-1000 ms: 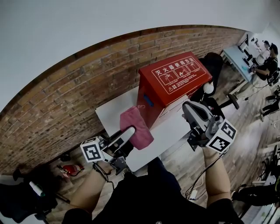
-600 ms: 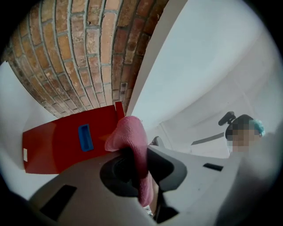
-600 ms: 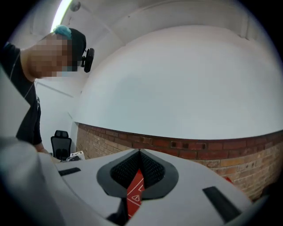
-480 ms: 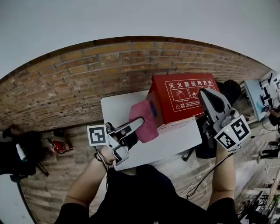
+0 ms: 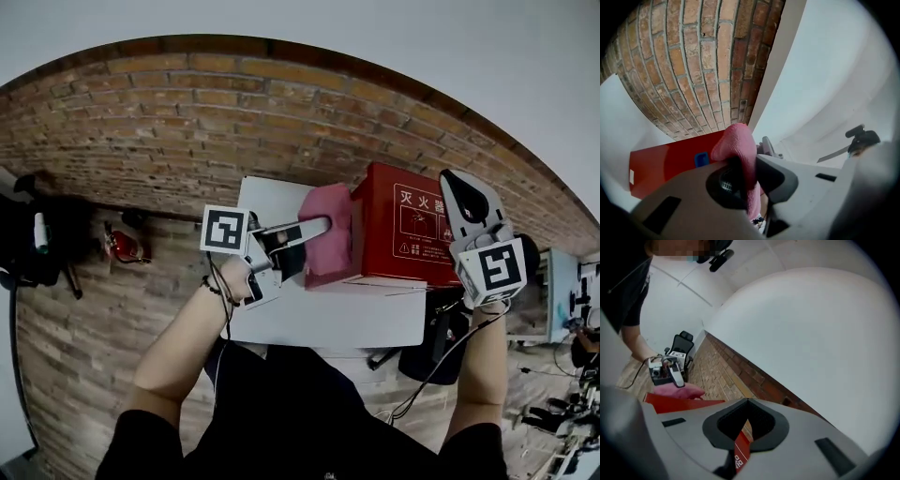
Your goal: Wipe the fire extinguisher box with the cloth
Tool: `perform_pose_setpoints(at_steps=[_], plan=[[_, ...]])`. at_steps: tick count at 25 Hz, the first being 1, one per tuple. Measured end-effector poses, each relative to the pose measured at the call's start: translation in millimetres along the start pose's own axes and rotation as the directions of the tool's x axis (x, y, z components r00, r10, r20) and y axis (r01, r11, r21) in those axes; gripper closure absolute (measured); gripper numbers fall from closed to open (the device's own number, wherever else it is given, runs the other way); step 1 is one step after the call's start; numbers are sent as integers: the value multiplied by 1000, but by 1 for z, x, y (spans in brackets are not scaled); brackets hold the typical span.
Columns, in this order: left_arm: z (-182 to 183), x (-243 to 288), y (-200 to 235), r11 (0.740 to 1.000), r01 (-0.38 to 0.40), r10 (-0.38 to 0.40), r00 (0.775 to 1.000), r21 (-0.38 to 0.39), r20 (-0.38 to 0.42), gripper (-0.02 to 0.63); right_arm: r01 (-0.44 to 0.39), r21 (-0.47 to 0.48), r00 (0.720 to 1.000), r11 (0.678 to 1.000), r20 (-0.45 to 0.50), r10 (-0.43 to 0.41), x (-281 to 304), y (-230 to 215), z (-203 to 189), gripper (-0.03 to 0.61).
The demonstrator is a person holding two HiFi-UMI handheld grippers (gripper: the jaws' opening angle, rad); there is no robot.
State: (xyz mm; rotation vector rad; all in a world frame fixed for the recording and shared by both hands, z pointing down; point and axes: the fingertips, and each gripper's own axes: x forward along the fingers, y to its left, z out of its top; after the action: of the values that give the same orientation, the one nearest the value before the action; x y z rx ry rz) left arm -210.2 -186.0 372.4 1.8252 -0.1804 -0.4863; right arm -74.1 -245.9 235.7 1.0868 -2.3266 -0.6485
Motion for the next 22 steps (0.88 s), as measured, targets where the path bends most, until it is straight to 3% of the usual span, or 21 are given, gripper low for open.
perform_pose_setpoints(at_steps=[5,9,14,16,22], plan=[[13,17,-5,999,35,-35,999,-3,-26,540,-67,-199,992,978,-116,44,28,25,-21,557],[24,31,1,998,50,-51,998,-31,-43,540,-111,-291,981,950,-184,58,38,37,-30,558],[32,46,11,995,76,-82,992,-68,-92,540,-172,-410,963,895,-260,66,45,50,-38,557],[33,50,12,993,92,-100,989,-78,-111,540,-186,-434,960,882,-273,68,47,55,-39,558],[32,63,17,991,107,-117,983,-76,-141,540,-182,-437,960,881,-272,63,47,57,-38,558]])
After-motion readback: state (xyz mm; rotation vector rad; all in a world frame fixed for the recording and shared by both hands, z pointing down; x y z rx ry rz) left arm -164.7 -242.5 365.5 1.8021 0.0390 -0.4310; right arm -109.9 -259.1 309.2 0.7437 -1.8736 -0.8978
